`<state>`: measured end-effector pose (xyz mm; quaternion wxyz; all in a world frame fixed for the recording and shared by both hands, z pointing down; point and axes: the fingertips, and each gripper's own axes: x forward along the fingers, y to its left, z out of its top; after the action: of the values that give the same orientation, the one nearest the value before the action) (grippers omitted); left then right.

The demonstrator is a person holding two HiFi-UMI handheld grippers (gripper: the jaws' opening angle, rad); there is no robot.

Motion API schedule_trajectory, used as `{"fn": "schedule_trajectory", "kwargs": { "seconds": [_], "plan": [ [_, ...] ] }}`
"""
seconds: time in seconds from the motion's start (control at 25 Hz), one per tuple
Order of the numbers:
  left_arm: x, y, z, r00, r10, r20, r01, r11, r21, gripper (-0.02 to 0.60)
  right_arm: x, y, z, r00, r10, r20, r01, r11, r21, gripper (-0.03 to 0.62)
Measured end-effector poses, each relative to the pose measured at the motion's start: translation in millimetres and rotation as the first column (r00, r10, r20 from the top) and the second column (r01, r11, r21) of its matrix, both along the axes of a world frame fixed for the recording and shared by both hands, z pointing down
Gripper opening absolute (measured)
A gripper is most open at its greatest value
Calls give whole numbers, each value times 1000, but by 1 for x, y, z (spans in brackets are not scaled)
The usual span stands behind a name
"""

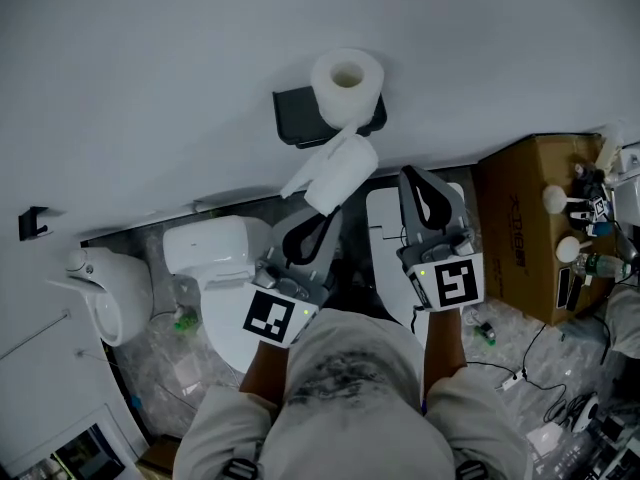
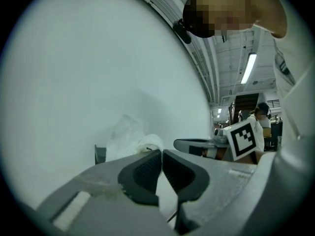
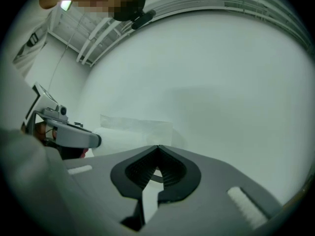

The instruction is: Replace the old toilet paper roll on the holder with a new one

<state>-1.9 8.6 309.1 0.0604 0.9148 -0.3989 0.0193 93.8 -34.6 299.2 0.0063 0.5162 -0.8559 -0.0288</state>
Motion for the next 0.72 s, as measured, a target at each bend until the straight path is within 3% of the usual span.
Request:
{"fn": "schedule_trajectory", "kwargs": {
  "seconds": [0.44, 0.72],
  "plan": [
    [-40, -10, -12, 998, -60, 10, 60, 998, 15, 14, -29, -37, -17, 998, -45, -35, 47, 998, 30, 5],
    [-63, -23, -19, 995, -95, 11, 95, 995, 25, 14, -41, -55, -17, 998, -38, -52, 39, 999, 20, 131]
  ]
}}
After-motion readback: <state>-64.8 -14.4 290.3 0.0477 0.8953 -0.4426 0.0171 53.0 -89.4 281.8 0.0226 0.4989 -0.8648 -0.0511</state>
